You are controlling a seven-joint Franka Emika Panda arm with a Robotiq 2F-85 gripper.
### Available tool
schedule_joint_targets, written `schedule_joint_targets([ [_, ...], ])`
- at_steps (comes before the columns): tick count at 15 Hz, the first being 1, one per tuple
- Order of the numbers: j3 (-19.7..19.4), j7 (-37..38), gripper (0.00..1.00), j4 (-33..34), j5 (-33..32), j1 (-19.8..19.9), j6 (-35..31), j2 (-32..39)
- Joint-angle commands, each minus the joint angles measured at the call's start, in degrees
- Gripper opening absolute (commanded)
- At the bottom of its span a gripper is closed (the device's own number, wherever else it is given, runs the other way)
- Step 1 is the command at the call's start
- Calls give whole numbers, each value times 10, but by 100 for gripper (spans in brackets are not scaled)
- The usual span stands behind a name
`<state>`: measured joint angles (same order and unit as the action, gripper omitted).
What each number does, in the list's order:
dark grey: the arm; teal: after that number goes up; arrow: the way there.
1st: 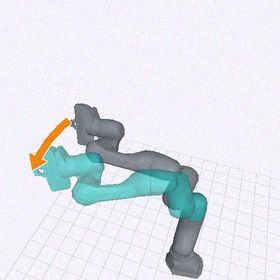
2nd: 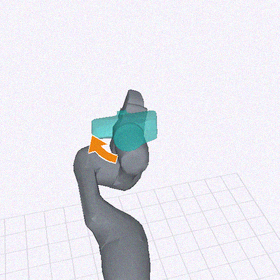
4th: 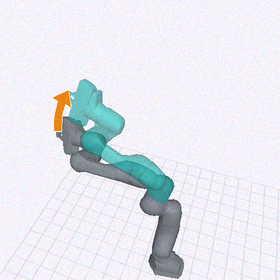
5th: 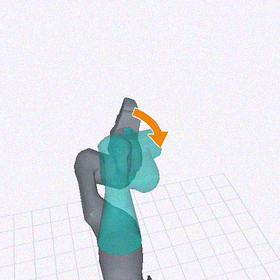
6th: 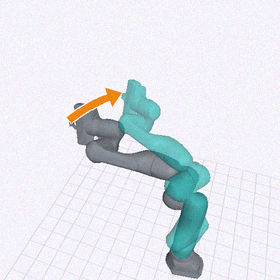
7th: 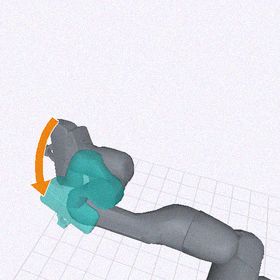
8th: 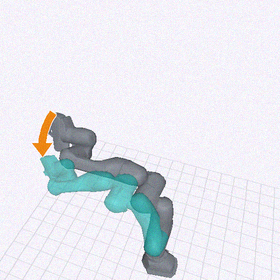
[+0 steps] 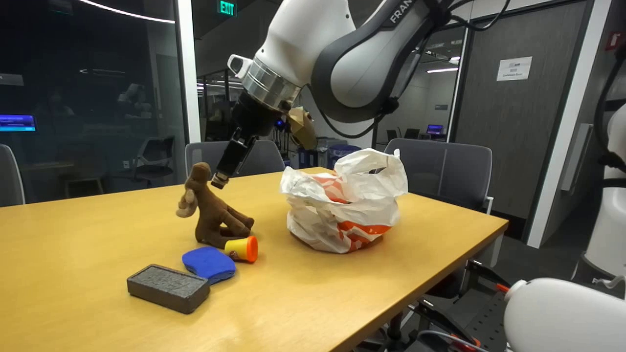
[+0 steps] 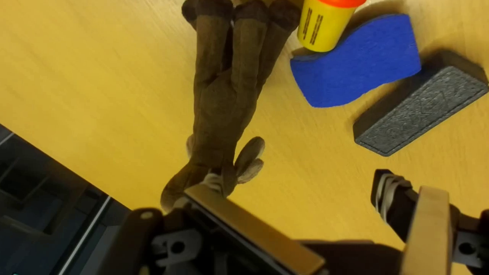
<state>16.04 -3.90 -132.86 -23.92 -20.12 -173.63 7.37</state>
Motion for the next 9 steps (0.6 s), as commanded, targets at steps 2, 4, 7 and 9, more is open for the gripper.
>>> schedule_joint_targets([
  [2,-40,14,100,111,-73,-25,-4,101],
  [4,-58,17,100,144,-87,-37,-2,134],
  [7,-93,31,100,189,-100,-61,-5,176],
  [9,-105,30,100,209,-95,-71,-4,197],
])
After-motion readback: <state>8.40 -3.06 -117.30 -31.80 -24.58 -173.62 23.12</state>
